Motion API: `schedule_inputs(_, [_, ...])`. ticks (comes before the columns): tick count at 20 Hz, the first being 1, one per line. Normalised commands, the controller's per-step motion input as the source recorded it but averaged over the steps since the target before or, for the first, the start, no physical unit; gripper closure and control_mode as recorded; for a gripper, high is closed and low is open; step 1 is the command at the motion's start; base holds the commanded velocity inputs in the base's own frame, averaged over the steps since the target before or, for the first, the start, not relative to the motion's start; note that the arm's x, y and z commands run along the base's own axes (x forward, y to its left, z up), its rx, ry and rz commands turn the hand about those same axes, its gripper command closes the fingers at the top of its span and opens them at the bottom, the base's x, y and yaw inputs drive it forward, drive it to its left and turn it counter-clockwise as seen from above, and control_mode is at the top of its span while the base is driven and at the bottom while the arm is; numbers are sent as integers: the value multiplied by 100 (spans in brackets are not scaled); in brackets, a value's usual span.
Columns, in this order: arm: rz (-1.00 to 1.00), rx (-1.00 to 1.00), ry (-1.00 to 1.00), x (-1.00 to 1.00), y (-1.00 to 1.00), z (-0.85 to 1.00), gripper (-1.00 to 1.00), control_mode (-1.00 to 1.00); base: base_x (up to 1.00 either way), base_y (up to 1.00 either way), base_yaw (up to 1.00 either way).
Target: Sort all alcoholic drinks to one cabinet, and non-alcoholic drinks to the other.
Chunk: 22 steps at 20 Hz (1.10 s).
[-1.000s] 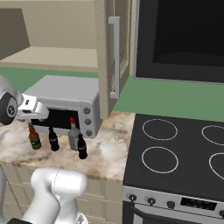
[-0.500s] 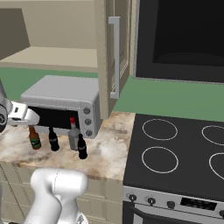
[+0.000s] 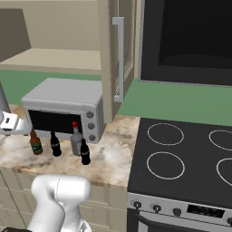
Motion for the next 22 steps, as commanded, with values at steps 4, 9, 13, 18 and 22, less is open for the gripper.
schedule_inputs(4, [-3,0,-1,0,37,-16,-100,-100,0,0,0])
schedule_inputs(9, [-5,0,-2,0,23,-15,-100,-100,0,0,0])
schedule_inputs(13, [-11,0,0,1,6,-15,-100,-100,0,0,0])
schedule_inputs(18, [-13,0,0,12,0,-11,-100,-100,0,0,0])
schedule_inputs(22, [-10,0,0,27,0,-2,-100,-100,0,0,0])
